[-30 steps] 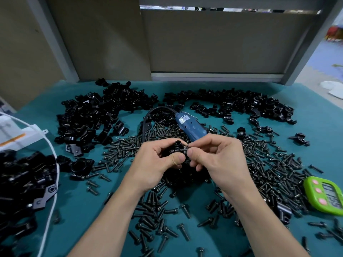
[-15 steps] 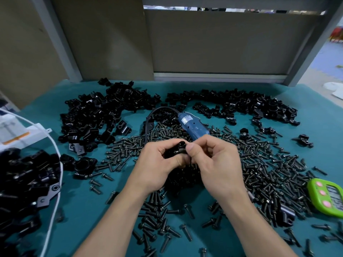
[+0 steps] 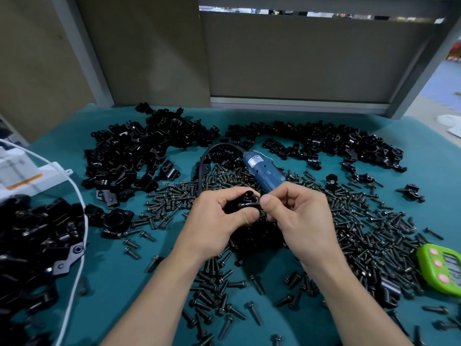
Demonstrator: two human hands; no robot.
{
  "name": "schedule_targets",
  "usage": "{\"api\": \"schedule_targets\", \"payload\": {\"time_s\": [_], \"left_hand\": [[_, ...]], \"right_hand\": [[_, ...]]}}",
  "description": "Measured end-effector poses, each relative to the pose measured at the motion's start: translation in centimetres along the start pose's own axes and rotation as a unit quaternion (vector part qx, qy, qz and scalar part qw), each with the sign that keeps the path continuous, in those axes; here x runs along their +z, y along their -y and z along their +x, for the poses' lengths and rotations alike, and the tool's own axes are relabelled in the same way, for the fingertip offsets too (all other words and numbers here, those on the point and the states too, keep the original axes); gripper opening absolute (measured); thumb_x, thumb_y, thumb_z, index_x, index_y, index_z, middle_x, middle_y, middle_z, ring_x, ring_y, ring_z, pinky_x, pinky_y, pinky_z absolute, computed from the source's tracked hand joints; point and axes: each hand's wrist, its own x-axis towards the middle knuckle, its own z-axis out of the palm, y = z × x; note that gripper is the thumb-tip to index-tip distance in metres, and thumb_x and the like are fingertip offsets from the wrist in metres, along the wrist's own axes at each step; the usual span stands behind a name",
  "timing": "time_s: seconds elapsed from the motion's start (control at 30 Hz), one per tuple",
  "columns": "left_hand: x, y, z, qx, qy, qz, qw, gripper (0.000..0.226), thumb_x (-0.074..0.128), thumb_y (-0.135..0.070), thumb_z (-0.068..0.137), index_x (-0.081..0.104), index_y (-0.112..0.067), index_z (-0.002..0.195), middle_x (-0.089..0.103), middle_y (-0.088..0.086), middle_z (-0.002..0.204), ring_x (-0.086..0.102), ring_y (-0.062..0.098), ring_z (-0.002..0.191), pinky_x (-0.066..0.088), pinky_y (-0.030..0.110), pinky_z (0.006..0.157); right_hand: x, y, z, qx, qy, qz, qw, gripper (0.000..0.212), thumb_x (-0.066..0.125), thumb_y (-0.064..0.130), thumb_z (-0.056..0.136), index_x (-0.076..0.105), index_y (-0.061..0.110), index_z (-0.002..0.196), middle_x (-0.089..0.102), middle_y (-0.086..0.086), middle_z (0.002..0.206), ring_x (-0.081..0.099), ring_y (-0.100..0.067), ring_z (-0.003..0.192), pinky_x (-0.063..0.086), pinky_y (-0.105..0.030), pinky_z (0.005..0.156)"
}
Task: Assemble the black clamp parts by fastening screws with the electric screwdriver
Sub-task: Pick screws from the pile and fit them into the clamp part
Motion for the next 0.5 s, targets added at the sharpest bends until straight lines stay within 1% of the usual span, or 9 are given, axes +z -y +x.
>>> {"api": "schedule_targets", "payload": {"time_s": [0.07, 0.13, 0.2, 0.23, 0.33, 0.4, 0.43, 0.47, 0.5], "left_hand": [[0.0, 0.0, 0.0, -0.003, -0.001, 0.014, 1.0, 0.027, 0.082, -0.03, 0.082, 0.08, -0.035, 0.109, 0.08, -0.005, 0.099, 0.076, 0.016, 0.093, 0.061, 0.045, 0.089], [0.1, 0.1, -0.1, -0.003, 0.003, 0.029, 1.0, 0.028, 0.082, -0.027, 0.082, 0.08, -0.036, 0.109, 0.08, -0.006, 0.101, 0.076, 0.016, 0.097, 0.061, 0.043, 0.09], [0.2, 0.2, -0.2, 0.01, 0.004, 0.043, 0.999, 0.03, 0.083, -0.022, 0.085, 0.08, -0.037, 0.111, 0.08, -0.011, 0.102, 0.075, 0.01, 0.098, 0.06, 0.031, 0.089], [0.3, 0.2, -0.3, 0.019, -0.001, 0.052, 0.998, 0.033, 0.084, -0.021, 0.085, 0.079, -0.04, 0.112, 0.079, -0.015, 0.103, 0.075, 0.006, 0.098, 0.058, 0.024, 0.087], [0.5, -0.2, -0.6, 0.034, -0.014, 0.069, 0.997, 0.042, 0.084, -0.026, 0.083, 0.074, -0.059, 0.108, 0.077, -0.024, 0.103, 0.073, -0.003, 0.098, 0.053, 0.01, 0.083], [0.4, -0.3, -0.6, 0.038, -0.018, 0.084, 0.996, 0.045, 0.084, -0.027, 0.082, 0.071, -0.065, 0.103, 0.076, -0.028, 0.102, 0.072, -0.007, 0.096, 0.05, 0.006, 0.08], [0.4, -0.3, -0.6, 0.039, -0.018, 0.085, 0.995, 0.044, 0.084, -0.026, 0.083, 0.072, -0.064, 0.103, 0.077, -0.026, 0.101, 0.072, -0.006, 0.094, 0.051, 0.006, 0.078], [0.3, -0.3, -0.6, 0.037, -0.019, 0.08, 0.996, 0.041, 0.084, -0.024, 0.084, 0.074, -0.06, 0.102, 0.078, -0.023, 0.099, 0.074, -0.004, 0.091, 0.052, 0.007, 0.076], [0.1, -0.2, -0.6, 0.034, -0.021, 0.071, 0.997, 0.037, 0.084, -0.022, 0.086, 0.076, -0.054, 0.102, 0.079, -0.019, 0.096, 0.074, -0.001, 0.087, 0.053, 0.009, 0.074]], "right_hand": [[0.0, -0.1, 0.0, 0.002, -0.005, -0.031, 1.0, 0.021, 0.078, 0.02, 0.091, 0.071, 0.024, 0.072, 0.067, 0.003, 0.061, 0.059, -0.01, 0.055, 0.049, -0.024, 0.054], [0.2, -0.1, -0.2, -0.003, -0.007, -0.068, 0.998, 0.023, 0.076, 0.026, 0.093, 0.068, 0.025, 0.072, 0.066, 0.004, 0.061, 0.057, -0.013, 0.055, 0.048, -0.027, 0.052], [0.5, -0.1, -0.4, -0.009, -0.009, -0.118, 0.993, 0.031, 0.07, 0.034, 0.096, 0.063, 0.023, 0.068, 0.059, 0.007, 0.055, 0.048, -0.006, 0.05, 0.037, -0.02, 0.048], [0.7, -0.1, -0.4, -0.01, -0.011, -0.14, 0.99, 0.037, 0.065, 0.038, 0.098, 0.06, 0.021, 0.066, 0.054, 0.008, 0.053, 0.045, -0.007, 0.049, 0.033, -0.019, 0.048], [1.2, 0.0, -0.5, 0.002, -0.012, -0.2, 0.98, 0.05, 0.048, 0.052, 0.099, 0.055, 0.022, 0.06, 0.049, 0.012, 0.048, 0.044, -0.01, 0.048, 0.029, -0.024, 0.047], [1.3, 0.2, -0.7, 0.016, -0.014, -0.23, 0.973, 0.055, 0.042, 0.059, 0.1, 0.053, 0.026, 0.057, 0.051, 0.016, 0.048, 0.048, -0.008, 0.051, 0.028, -0.025, 0.045], [1.3, 0.3, -0.8, 0.013, -0.018, -0.235, 0.972, 0.057, 0.04, 0.06, 0.1, 0.05, 0.025, 0.056, 0.053, 0.018, 0.051, 0.05, -0.007, 0.053, 0.027, -0.024, 0.045], [1.2, 0.3, -0.9, 0.001, -0.022, -0.233, 0.972, 0.054, 0.039, 0.059, 0.101, 0.049, 0.027, 0.058, 0.057, 0.02, 0.057, 0.052, -0.005, 0.057, 0.029, -0.023, 0.047], [1.1, 0.3, -1.0, -0.013, -0.02, -0.224, 0.974, 0.046, 0.042, 0.055, 0.102, 0.052, 0.031, 0.064, 0.06, 0.021, 0.063, 0.054, -0.005, 0.061, 0.033, -0.022, 0.049]]}}
